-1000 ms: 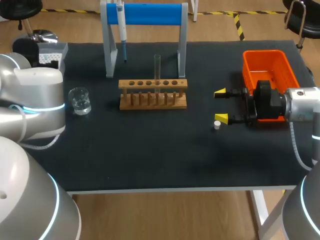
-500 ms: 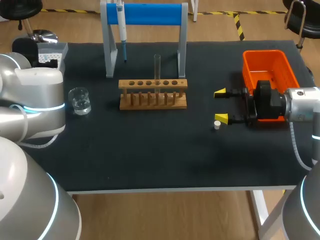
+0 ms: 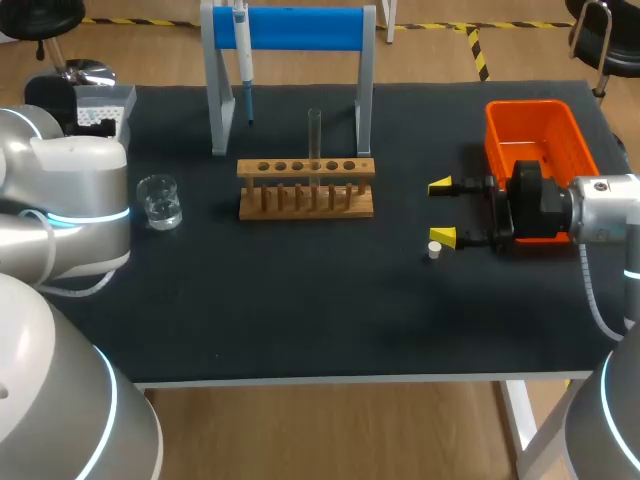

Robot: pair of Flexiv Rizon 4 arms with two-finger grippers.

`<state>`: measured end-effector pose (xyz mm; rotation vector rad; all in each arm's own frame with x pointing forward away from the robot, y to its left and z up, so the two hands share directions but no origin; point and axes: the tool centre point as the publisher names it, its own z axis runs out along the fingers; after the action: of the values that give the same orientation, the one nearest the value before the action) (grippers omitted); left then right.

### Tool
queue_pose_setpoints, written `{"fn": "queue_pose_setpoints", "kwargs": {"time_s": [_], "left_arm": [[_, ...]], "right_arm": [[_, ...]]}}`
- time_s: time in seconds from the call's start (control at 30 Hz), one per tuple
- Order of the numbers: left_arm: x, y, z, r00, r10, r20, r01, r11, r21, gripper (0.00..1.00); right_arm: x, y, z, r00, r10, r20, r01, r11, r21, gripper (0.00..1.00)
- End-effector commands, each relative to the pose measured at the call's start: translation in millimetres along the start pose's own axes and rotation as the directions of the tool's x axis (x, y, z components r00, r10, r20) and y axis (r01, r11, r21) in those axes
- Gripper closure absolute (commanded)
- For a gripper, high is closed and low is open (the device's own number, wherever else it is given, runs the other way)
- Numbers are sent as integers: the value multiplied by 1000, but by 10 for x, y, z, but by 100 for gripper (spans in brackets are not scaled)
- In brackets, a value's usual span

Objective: Invert the test tube, pick up the pipette, mount the tip to pipette, aspirate from beaker and dispense into the tube, eject the tip, return the pipette, and cap with the stopper.

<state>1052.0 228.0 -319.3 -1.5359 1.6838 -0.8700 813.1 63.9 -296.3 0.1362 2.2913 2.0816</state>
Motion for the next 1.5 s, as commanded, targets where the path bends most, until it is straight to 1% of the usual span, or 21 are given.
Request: {"fn": "queue_pose_setpoints", "kwargs": {"time_s": [0.03, 0.3, 0.77, 1.47, 1.5], "left_arm": [[1, 2, 8, 1000, 0, -1, 0, 1000, 1, 0], [1, 2, 8, 1000, 0, -1, 0, 1000, 1, 0], [-48, 31, 186, 1000, -11, -2, 10, 1000, -29, 0], [-216, -122, 510, 1000, 13, -10, -13, 999, -39, 0], [-226, -131, 524, 1000, 14, -12, -14, 999, -38, 7]], "right_arm": [[10, 1, 4, 1000, 0, 3, 0, 1000, 1, 0], [10, 1, 4, 1000, 0, 3, 0, 1000, 1, 0], [10, 1, 4, 1000, 0, 3, 0, 1000, 1, 0], [10, 1, 4, 1000, 0, 3, 0, 1000, 1, 0], [10, 1, 4, 1000, 0, 3, 0, 1000, 1, 0]]}}
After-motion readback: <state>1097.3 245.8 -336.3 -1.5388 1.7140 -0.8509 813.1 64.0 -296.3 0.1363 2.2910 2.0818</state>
